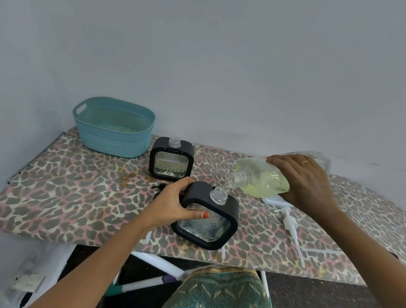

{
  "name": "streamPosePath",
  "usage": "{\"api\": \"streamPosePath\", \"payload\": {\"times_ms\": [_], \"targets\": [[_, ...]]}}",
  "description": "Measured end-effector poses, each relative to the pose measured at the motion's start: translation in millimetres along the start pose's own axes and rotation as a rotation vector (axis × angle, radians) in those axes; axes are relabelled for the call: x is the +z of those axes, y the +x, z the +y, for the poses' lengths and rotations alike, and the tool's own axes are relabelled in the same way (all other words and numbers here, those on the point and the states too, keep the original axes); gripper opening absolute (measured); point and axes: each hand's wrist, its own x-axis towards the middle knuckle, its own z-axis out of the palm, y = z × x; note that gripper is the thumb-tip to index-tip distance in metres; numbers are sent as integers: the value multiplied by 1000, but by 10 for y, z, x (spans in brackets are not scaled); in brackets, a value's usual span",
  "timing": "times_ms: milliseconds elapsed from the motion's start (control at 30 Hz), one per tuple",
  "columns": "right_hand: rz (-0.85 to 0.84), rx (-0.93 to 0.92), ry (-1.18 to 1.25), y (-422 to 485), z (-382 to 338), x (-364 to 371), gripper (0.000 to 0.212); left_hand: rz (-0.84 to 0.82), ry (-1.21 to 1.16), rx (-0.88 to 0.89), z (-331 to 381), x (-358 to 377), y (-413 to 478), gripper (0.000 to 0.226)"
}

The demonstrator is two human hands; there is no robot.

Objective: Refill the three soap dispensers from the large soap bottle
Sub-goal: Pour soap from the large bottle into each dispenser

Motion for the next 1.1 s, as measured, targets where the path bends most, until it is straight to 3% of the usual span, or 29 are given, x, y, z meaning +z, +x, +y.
{"api": "streamPosePath", "payload": {"times_ms": [1100], "targets": [[-6, -8, -31, -6, 44, -44, 72, 34, -2, 30, -99, 27, 19, 51]]}}
